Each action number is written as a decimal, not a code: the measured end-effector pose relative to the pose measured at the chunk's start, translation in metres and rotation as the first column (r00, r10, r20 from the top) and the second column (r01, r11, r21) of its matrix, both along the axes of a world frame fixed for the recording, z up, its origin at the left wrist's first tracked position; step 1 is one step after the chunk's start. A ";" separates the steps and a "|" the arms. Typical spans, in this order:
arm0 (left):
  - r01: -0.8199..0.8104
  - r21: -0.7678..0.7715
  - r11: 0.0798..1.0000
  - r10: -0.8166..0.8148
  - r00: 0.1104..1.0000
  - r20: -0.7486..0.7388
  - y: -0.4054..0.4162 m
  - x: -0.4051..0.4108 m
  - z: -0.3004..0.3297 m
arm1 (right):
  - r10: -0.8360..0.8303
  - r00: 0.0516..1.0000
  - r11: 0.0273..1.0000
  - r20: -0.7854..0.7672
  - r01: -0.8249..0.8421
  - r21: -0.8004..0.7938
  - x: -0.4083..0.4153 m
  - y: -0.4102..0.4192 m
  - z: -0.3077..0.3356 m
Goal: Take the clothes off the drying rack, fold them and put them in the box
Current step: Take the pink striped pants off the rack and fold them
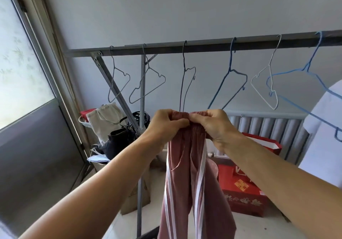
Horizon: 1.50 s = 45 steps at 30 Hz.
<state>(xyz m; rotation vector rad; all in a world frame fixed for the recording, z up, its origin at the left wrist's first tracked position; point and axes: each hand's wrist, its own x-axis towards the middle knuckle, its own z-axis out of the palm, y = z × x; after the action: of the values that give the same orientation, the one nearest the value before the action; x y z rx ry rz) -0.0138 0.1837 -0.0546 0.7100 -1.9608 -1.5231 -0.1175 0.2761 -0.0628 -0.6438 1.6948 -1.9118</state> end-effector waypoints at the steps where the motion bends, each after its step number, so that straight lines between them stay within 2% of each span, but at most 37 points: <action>1: -0.008 -0.002 1.000 0.008 1.000 -0.008 0.000 0.000 0.000 | 0.009 1.000 1.000 0.010 -0.009 -0.014 0.002 0.000 0.001; 7: -0.038 0.038 0.999 0.043 0.992 -0.117 0.001 0.008 0.003 | 0.038 0.999 0.996 -0.036 -0.041 -0.075 0.011 -0.002 0.000; 9: -0.036 0.161 0.986 0.061 0.986 -0.156 0.004 0.011 0.007 | 0.060 0.994 0.994 -0.087 -0.068 -0.084 0.013 -0.002 0.000; 11: 0.058 0.373 0.926 0.026 0.976 -0.217 0.009 0.015 0.013 | 0.101 0.977 0.992 -0.188 -0.114 -0.056 0.016 -0.001 0.001; 13: 0.175 0.461 0.870 -0.053 0.963 -0.265 0.012 0.020 0.018 | 0.126 0.952 0.991 -0.279 -0.132 -0.002 0.020 -0.001 -0.001; 17: 0.236 0.316 0.919 -0.176 0.962 -0.207 0.008 0.032 0.022 | 0.028 0.928 1.000 -0.373 -0.024 0.015 0.018 -0.004 0.002; 18: 0.221 0.231 0.948 -0.181 0.966 -0.182 0.004 0.034 0.022 | 0.002 0.936 1.000 -0.351 -0.004 -0.005 0.015 -0.005 0.004; 20: 0.127 -0.083 0.988 -0.134 0.988 -0.078 -0.012 0.037 0.017 | 0.005 0.968 0.997 -0.251 -0.023 -0.069 0.009 -0.004 0.008; 21: 0.055 -0.216 0.975 -0.064 0.997 -0.034 -0.021 0.037 0.012 | 0.035 0.982 0.992 -0.187 -0.058 -0.115 0.007 -0.003 0.011; 22: -0.011 -0.262 0.965 0.010 1.000 -0.003 -0.030 0.038 0.007 | 0.077 0.988 0.981 -0.135 -0.099 -0.165 0.004 -0.002 0.014; 24: -0.019 -0.188 0.982 0.031 0.998 0.061 -0.046 0.043 -0.004 | 0.169 0.982 0.953 -0.085 -0.185 -0.241 -0.001 0.001 0.020; 26: 0.124 -0.100 0.987 -0.117 0.991 0.069 -0.059 0.048 -0.018 | 0.248 0.964 0.929 -0.092 -0.264 -0.260 -0.006 0.005 0.026; 28: 0.237 -0.038 0.971 -0.237 0.972 0.007 -0.061 0.051 -0.023 | 0.293 0.947 0.921 -0.132 -0.317 -0.227 -0.010 0.009 0.031; 29: 0.248 0.009 0.969 -0.247 0.968 -0.049 -0.060 0.050 -0.021 | 0.288 0.942 0.927 -0.172 -0.320 -0.198 -0.011 0.010 0.032; 32: 0.203 0.137 0.970 -0.168 0.958 -0.230 -0.059 0.046 -0.008 | 0.177 0.922 0.963 -0.343 -0.235 -0.133 -0.014 0.012 0.034; 33: 0.172 0.132 0.976 -0.132 0.955 -0.267 -0.059 0.046 -0.002 | 0.142 0.912 0.968 -0.384 -0.208 -0.137 -0.015 0.011 0.035; 35: 0.090 0.021 0.996 -0.082 0.966 -0.246 -0.060 0.047 0.004 | 0.100 0.900 0.969 -0.423 -0.185 -0.165 -0.015 0.009 0.035; 37: 0.079 -0.086 0.993 -0.095 0.976 -0.196 -0.061 0.052 0.005 | 0.096 0.910 0.960 -0.402 -0.192 -0.204 -0.013 0.007 0.035; 39: 0.093 -0.118 0.989 -0.111 0.981 -0.160 -0.064 0.059 0.003 | 0.119 0.919 0.950 -0.377 -0.216 -0.226 -0.010 0.004 0.033; 42: 0.110 -0.082 0.991 -0.123 0.976 -0.178 -0.073 0.076 -0.001 | 0.196 0.920 0.935 -0.340 -0.280 -0.219 0.000 -0.004 0.028; 45: 0.112 0.097 0.989 -0.088 0.970 -0.226 -0.079 0.095 -0.007 | 0.272 0.919 0.912 -0.284 -0.340 -0.227 0.016 -0.018 0.024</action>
<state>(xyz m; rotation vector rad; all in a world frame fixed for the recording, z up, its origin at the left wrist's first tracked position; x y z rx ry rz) 0.0810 0.1044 -0.0614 0.4672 -1.7813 -1.7020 -0.1015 0.2578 -0.0387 -1.2265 1.3684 -1.9058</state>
